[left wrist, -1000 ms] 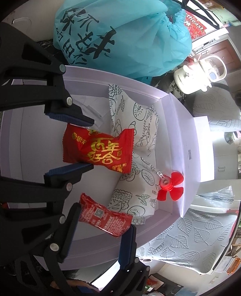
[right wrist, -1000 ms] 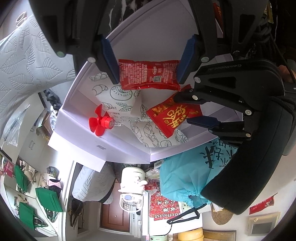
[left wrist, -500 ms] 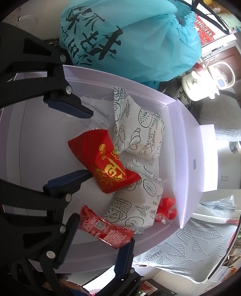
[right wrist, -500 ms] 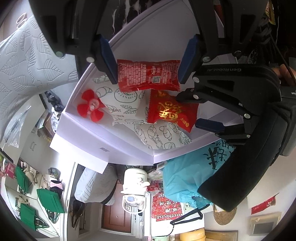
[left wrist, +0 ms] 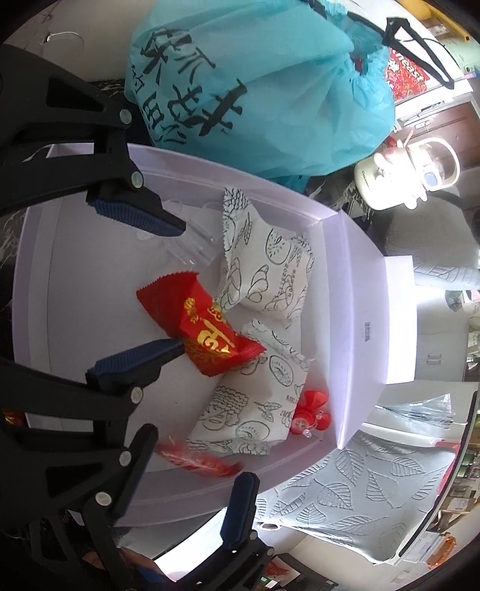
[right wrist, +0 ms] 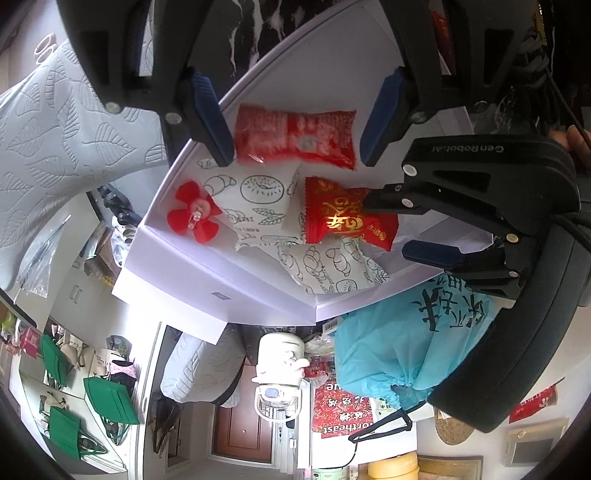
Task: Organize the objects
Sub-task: 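Open both grippers to release the two red packets inside the box, then withdraw both grippers from the box toward the remaining packets on the table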
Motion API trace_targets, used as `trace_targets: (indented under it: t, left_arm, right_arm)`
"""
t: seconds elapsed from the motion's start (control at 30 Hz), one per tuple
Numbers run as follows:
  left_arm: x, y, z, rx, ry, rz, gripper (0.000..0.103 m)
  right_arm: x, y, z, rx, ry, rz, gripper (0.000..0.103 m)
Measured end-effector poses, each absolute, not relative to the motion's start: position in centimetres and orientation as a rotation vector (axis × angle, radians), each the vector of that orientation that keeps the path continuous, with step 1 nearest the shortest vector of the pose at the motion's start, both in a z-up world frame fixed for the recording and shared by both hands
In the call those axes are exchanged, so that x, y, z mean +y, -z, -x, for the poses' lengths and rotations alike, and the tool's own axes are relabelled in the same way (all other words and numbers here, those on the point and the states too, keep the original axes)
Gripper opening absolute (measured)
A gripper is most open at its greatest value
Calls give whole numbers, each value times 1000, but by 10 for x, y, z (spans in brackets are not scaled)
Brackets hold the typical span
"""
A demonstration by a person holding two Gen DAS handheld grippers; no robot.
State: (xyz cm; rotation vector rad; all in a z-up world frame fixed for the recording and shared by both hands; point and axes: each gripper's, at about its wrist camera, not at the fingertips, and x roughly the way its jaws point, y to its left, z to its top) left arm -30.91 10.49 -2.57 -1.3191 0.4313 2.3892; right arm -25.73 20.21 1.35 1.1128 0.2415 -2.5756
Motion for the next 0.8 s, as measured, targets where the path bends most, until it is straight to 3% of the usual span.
trace_targets:
  t: [0.53, 0.8]
  left_arm:
    - [83, -12, 296, 344, -2496, 1244, 72]
    - [71, -38, 282, 303, -2553, 1162, 79]
  right_arm:
    - [210, -51, 244, 193, 2754, -1073, 76]
    - [213, -72, 230, 137, 2817, -1018, 84]
